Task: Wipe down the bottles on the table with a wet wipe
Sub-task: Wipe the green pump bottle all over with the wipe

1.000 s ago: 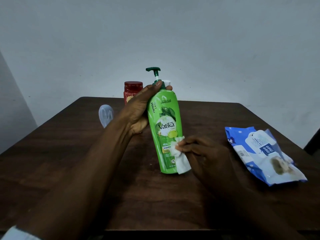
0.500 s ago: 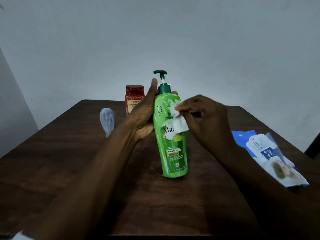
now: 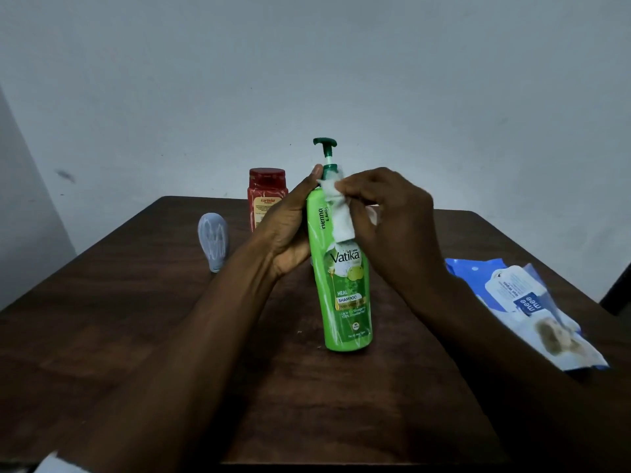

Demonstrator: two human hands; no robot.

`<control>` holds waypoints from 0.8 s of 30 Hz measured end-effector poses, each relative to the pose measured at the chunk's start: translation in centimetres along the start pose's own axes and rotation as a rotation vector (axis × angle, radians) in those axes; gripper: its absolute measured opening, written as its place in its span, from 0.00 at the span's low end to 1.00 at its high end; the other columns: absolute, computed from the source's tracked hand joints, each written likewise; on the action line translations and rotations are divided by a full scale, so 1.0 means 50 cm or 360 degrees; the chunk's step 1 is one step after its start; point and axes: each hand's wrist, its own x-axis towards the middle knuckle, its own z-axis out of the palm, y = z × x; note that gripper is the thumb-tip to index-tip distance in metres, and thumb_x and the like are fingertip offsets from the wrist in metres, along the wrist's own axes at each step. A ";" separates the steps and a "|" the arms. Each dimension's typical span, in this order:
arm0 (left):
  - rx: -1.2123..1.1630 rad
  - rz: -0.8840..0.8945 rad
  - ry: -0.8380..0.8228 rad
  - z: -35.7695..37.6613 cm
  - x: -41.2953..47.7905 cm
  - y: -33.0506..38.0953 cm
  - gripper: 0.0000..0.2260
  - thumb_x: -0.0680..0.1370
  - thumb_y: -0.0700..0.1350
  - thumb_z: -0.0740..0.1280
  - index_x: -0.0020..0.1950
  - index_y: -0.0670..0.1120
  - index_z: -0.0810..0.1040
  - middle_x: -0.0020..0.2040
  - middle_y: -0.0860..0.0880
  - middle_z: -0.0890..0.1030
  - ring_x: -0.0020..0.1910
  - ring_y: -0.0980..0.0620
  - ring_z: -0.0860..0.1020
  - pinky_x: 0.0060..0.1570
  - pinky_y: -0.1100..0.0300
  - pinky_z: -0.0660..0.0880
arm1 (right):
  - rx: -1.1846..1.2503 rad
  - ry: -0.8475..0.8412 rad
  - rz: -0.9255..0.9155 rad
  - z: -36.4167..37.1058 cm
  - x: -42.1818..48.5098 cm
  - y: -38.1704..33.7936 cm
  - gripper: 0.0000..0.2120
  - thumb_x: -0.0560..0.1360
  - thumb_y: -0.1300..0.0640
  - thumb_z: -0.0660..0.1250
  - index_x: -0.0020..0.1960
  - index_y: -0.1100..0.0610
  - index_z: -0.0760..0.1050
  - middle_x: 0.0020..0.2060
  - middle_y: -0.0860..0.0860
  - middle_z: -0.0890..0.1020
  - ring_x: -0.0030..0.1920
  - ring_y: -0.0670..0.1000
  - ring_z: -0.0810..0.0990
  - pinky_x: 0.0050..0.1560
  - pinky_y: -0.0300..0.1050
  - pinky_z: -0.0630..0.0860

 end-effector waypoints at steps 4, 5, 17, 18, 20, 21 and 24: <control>0.0008 -0.0064 0.0028 -0.002 0.003 0.004 0.17 0.78 0.50 0.67 0.59 0.39 0.77 0.51 0.43 0.80 0.52 0.48 0.80 0.61 0.54 0.76 | -0.0054 -0.0128 -0.0204 0.020 -0.046 -0.026 0.10 0.69 0.70 0.72 0.48 0.62 0.85 0.46 0.56 0.83 0.49 0.57 0.80 0.53 0.44 0.75; 0.0013 -0.0099 0.0031 -0.002 0.006 0.004 0.17 0.77 0.51 0.68 0.57 0.39 0.79 0.52 0.44 0.81 0.55 0.47 0.79 0.65 0.53 0.72 | -0.0074 -0.0195 -0.0286 0.026 -0.062 -0.030 0.09 0.69 0.69 0.71 0.48 0.62 0.85 0.46 0.55 0.83 0.49 0.57 0.80 0.52 0.46 0.76; 0.0120 -0.0128 0.0088 0.009 0.007 0.006 0.18 0.82 0.55 0.61 0.53 0.41 0.81 0.47 0.43 0.84 0.53 0.44 0.80 0.66 0.46 0.71 | -0.0151 -0.0442 -0.0417 0.013 -0.111 -0.025 0.09 0.71 0.66 0.69 0.49 0.61 0.84 0.48 0.55 0.83 0.50 0.56 0.79 0.52 0.50 0.78; 0.0112 -0.0118 0.0095 0.011 0.006 0.006 0.18 0.82 0.54 0.61 0.52 0.40 0.80 0.46 0.43 0.84 0.52 0.44 0.81 0.66 0.47 0.71 | -0.0143 -0.0384 -0.0370 0.012 -0.097 -0.019 0.09 0.70 0.66 0.69 0.49 0.62 0.85 0.48 0.56 0.83 0.49 0.58 0.80 0.51 0.49 0.78; 0.0104 -0.0105 0.0090 0.013 0.004 0.008 0.17 0.83 0.52 0.59 0.52 0.39 0.79 0.46 0.43 0.83 0.46 0.47 0.82 0.60 0.52 0.75 | -0.0086 -0.0247 -0.0265 0.003 -0.063 -0.009 0.10 0.70 0.67 0.69 0.49 0.62 0.85 0.47 0.57 0.83 0.49 0.59 0.81 0.52 0.45 0.76; 0.0101 -0.0100 0.0082 0.015 0.002 0.008 0.17 0.84 0.52 0.59 0.53 0.39 0.79 0.48 0.43 0.82 0.46 0.48 0.82 0.56 0.53 0.78 | -0.0053 -0.0186 -0.0206 -0.003 -0.044 -0.005 0.11 0.70 0.68 0.68 0.49 0.62 0.85 0.47 0.57 0.83 0.49 0.58 0.81 0.52 0.43 0.75; 0.0116 -0.0038 0.0029 0.017 0.000 0.008 0.17 0.85 0.50 0.58 0.61 0.38 0.76 0.56 0.39 0.80 0.56 0.44 0.80 0.64 0.50 0.76 | -0.0011 -0.0035 -0.0082 -0.014 -0.001 0.010 0.12 0.71 0.69 0.66 0.50 0.62 0.85 0.46 0.56 0.84 0.48 0.56 0.82 0.51 0.45 0.77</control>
